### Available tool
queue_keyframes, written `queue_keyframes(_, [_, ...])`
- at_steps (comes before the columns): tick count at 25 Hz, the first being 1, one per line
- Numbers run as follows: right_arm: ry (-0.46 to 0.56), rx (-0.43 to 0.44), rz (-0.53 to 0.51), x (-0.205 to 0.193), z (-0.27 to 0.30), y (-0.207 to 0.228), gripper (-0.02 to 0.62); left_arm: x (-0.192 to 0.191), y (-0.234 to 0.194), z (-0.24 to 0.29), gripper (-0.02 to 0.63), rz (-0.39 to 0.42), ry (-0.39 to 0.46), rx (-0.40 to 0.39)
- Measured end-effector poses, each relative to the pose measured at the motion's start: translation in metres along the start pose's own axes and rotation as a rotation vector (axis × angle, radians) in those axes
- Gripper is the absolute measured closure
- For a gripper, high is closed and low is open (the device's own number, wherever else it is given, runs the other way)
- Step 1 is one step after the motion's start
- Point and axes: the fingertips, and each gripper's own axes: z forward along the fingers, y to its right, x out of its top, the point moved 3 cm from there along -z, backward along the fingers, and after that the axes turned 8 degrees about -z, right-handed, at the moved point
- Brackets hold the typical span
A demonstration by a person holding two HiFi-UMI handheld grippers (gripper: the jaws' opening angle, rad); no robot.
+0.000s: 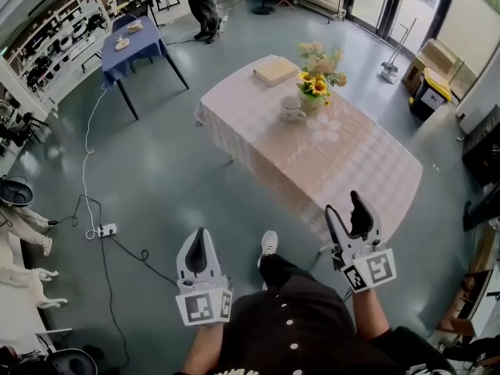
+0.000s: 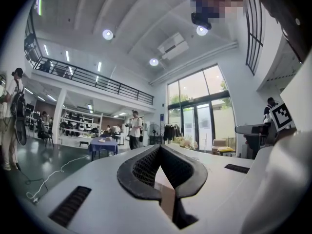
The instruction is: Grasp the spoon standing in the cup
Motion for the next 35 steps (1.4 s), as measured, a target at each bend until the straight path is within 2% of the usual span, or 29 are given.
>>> queue_keyframes(6, [0.008,0.035,0.009,-0.007,0.056,0.0,0.341,0.001,-0.032,0.035,0.588,-0.006,0.003,0.053])
queue_keyframes(14, [0.016,0.062,0.01,-0.011,0.127,0.008,0.341,0.014,-0.064,0.085,0.589,0.006,0.017,0.085])
queue_keyframes(35, [0.005,0.121,0.016,-0.032,0.267,0.045,0.341,0.02,-0.102,0.211,0.589,0.016,0.01,0.124])
